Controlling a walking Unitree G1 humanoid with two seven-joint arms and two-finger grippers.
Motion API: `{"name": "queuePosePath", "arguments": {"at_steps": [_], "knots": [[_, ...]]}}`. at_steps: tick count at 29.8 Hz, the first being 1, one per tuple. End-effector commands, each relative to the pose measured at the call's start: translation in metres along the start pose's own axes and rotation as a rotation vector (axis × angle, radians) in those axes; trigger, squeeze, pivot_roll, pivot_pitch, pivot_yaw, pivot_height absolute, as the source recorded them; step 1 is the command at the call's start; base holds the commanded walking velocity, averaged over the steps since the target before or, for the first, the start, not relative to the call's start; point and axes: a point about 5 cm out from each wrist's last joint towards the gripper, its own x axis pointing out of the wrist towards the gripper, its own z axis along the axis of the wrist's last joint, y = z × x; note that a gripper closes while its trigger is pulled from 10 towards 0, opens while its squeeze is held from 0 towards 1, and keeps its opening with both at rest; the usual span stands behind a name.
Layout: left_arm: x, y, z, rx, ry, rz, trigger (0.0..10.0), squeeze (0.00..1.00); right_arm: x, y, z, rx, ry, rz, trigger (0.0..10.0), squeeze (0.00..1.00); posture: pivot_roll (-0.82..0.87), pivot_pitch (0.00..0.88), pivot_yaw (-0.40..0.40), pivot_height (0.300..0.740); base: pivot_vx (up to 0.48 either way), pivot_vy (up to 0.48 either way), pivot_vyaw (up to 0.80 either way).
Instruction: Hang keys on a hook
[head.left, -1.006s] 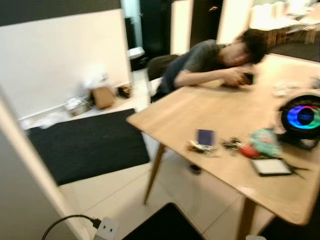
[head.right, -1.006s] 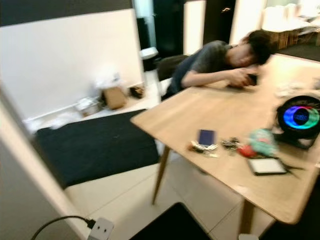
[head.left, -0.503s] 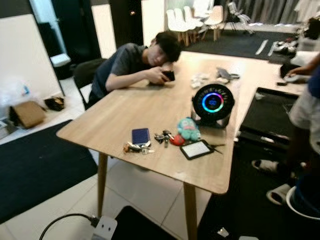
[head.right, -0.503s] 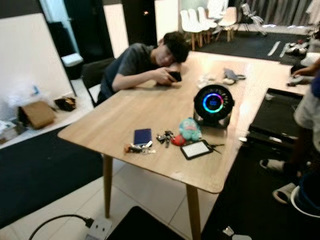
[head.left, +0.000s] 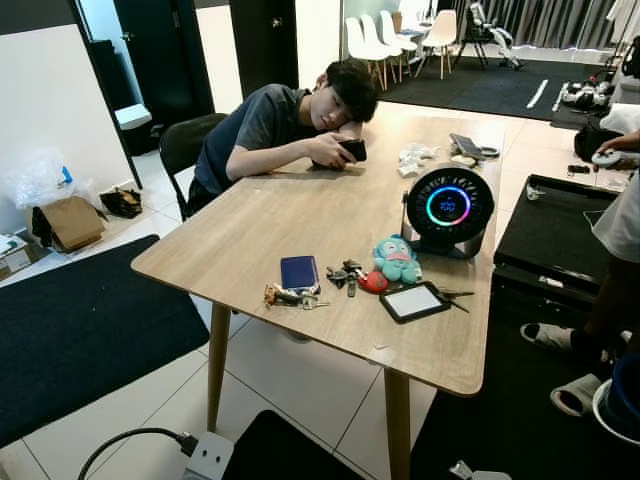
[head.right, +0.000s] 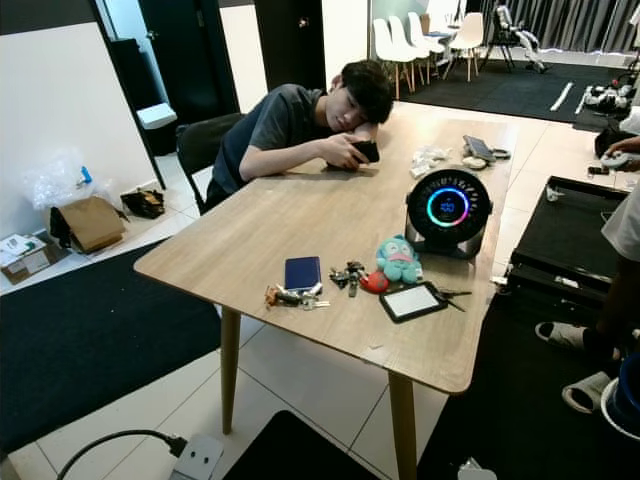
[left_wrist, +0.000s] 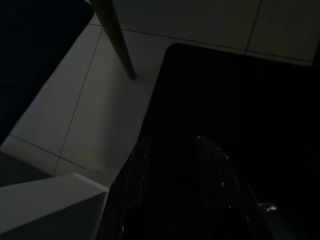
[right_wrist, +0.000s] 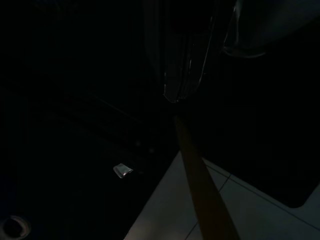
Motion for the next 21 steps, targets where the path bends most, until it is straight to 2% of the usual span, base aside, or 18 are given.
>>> {"name": "queuePosePath", "arguments": {"at_steps": [1, 4, 5, 6, 7, 9, 10, 12, 14, 15, 17, 20, 21], "knots": [[-0.001, 0.013, 0.001, -0.002, -0.002, 0.041, 10.0, 0.0, -0.001, 0.0, -0.003, 0.005, 0.008, -0.006, 10.0, 0.0, 0.02, 0.112, 0.087, 0.74, 0.0, 0.0, 0.0], [0.002, 0.033, 0.022, -0.014, -0.08, 0.101, 10.0, 0.0, 0.0, -0.002, 0.003, -0.01, -0.03, -0.014, 10.0, 0.0, 0.02, 0.116, 0.089, 0.74, 0.0, 0.0, 0.0], [0.002, 0.033, 0.022, -0.014, -0.08, 0.101, 10.0, 0.0, 0.0, -0.002, 0.003, -0.01, -0.03, -0.014, 10.0, 0.0, 0.02, 0.116, 0.089, 0.74, 0.0, 0.0, 0.0], [0.002, 0.051, 0.036, -0.038, -0.125, 0.143, 10.0, 0.0, 0.002, -0.001, 0.013, -0.043, -0.085, -0.004, 10.0, 0.0, 0.03, 0.118, 0.091, 0.74, 0.0, 0.0, 0.0], [0.002, 0.051, 0.036, -0.038, -0.125, 0.143, 10.0, 0.0, 0.002, -0.001, 0.013, -0.043, -0.085, -0.004, 10.0, 0.0, 0.03, 0.118, 0.091, 0.74, 0.0, 0.0, 0.0], [0.0, 0.077, 0.054, -0.083, -0.182, 0.19, 10.0, 0.0, 0.006, 0.005, 0.033, -0.085, -0.181, 0.028, 10.0, 0.0, 0.03, 0.121, 0.091, 0.74, 0.0, 0.0, 0.0], [0.0, 0.077, 0.054, -0.083, -0.182, 0.19, 10.0, 0.0, 0.006, 0.005, 0.033, -0.085, -0.181, 0.028, 10.0, 0.0, 0.03, 0.121, 0.091, 0.74, 0.0, 0.0, 0.0], [-0.004, 0.095, 0.066, -0.103, -0.223, 0.193, 10.0, 0.0, 0.009, 0.012, 0.052, -0.106, -0.264, 0.059, 10.0, 0.0, 0.03, 0.122, 0.089, 0.74, 0.0, 0.0, 0.0], [-0.009, 0.107, 0.075, -0.099, -0.264, 0.157, 10.0, 0.0, 0.01, 0.015, 0.07, -0.084, -0.342, 0.054, 10.0, 0.0, 0.05, 0.121, 0.081, 0.74, 0.0, 0.0, 0.0], [-0.009, 0.107, 0.075, -0.099, -0.264, 0.157, 10.0, 0.0, 0.01, 0.015, 0.07, -0.084, -0.342, 0.054, 10.0, 0.0, 0.05, 0.121, 0.081, 0.74, 0.0, 0.0, 0.0], [-0.015, 0.111, 0.081, -0.083, -0.294, 0.119, 10.0, 0.0, 0.007, 0.001, 0.075, -0.007, -0.375, -0.056, 10.0, 0.0, 0.05, 0.124, 0.078, 0.74, 0.0, 0.0, 0.0], [-0.019, 0.105, 0.082, -0.084, -0.3, 0.09, 10.0, 0.0, 0.0, -0.019, 0.068, 0.03, -0.373, -0.173, 10.0, 0.0, 0.05, 0.125, 0.077, 0.74, 0.0, 0.0, 0.0], [-0.019, 0.105, 0.082, -0.084, -0.3, 0.09, 10.0, 0.0, 0.0, -0.019, 0.068, 0.03, -0.373, -0.173, 10.0, 0.0, 0.05, 0.125, 0.077, 0.74, 0.0, 0.0, 0.0]]}}
